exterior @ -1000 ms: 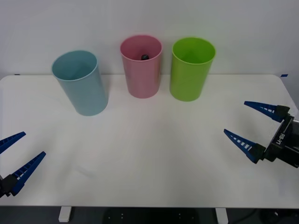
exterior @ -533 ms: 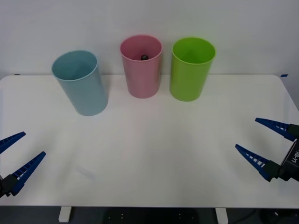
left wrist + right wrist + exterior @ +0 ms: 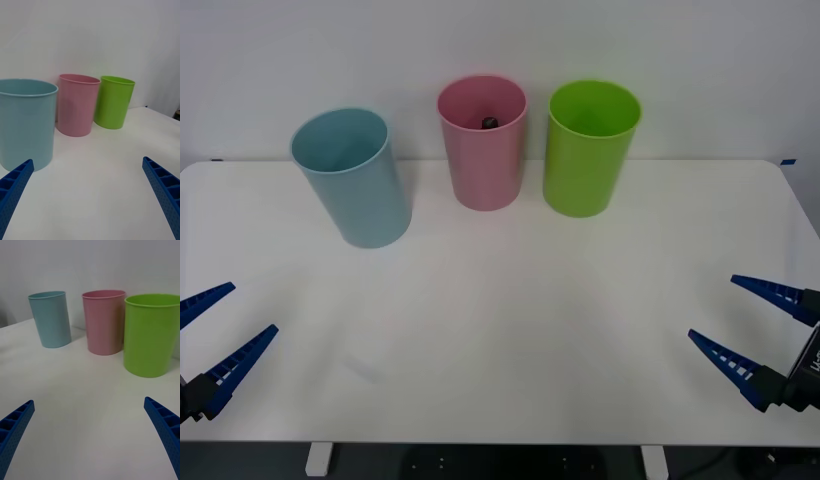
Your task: Grasp the object on the table and drop it into the matching bin: aluminum can to the light blue bin, PET bottle to the pink bin.
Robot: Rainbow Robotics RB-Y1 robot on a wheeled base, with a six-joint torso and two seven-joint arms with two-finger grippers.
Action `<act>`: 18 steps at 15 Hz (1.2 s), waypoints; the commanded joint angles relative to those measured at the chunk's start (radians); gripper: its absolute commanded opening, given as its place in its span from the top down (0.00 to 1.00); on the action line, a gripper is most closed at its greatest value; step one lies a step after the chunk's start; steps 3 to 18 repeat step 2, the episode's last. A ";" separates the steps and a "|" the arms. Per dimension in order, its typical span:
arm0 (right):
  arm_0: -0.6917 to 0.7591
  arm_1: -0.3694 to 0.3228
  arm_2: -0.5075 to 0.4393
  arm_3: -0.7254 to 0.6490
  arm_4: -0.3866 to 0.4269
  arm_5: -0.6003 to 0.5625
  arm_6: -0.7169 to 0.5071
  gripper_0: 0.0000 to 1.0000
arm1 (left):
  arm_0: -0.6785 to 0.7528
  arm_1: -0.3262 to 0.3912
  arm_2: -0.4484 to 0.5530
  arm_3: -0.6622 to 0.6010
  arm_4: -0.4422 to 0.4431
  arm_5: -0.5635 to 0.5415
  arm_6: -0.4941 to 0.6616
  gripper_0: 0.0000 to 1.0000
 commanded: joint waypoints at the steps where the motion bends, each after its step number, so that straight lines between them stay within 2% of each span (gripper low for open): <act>1: 0.001 0.000 0.000 0.000 0.000 -0.001 0.000 0.00 | 0.000 0.000 0.000 0.000 0.000 0.000 0.000 0.00; 18: 0.001 0.000 0.000 0.000 0.000 -0.001 0.000 0.00 | 0.000 0.000 0.000 0.000 0.000 0.000 0.000 0.00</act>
